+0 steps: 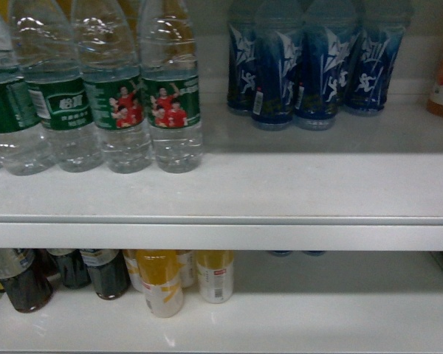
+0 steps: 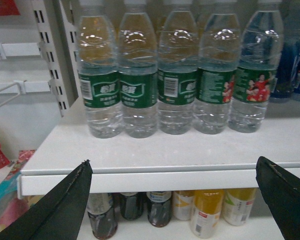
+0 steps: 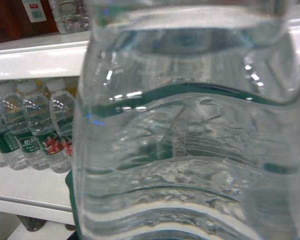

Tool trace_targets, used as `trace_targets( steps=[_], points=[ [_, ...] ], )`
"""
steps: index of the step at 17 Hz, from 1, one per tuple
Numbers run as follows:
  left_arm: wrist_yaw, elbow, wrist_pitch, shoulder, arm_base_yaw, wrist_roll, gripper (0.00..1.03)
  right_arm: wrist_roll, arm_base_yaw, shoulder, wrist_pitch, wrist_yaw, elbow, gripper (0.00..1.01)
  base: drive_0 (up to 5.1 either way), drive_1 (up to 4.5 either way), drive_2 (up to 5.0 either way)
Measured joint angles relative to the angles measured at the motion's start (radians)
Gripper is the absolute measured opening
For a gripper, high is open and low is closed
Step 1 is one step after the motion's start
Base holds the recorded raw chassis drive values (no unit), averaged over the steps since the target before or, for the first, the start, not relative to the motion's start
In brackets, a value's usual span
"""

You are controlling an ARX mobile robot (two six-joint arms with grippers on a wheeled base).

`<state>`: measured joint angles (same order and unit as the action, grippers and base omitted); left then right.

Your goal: Move water from second to third shelf

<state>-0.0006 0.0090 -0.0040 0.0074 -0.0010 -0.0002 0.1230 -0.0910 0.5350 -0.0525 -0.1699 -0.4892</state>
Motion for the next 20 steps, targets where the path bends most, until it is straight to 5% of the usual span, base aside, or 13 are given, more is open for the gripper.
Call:
trace_targets(
  steps=[20],
  points=[
    [0.0, 0.0, 0.002, 0.0, 0.0, 0.0, 0.98, 0.0, -0.001, 0.0, -0.001, -0.004, 0.0, 0.42, -4.6, 2.27, 2.3]
  ],
)
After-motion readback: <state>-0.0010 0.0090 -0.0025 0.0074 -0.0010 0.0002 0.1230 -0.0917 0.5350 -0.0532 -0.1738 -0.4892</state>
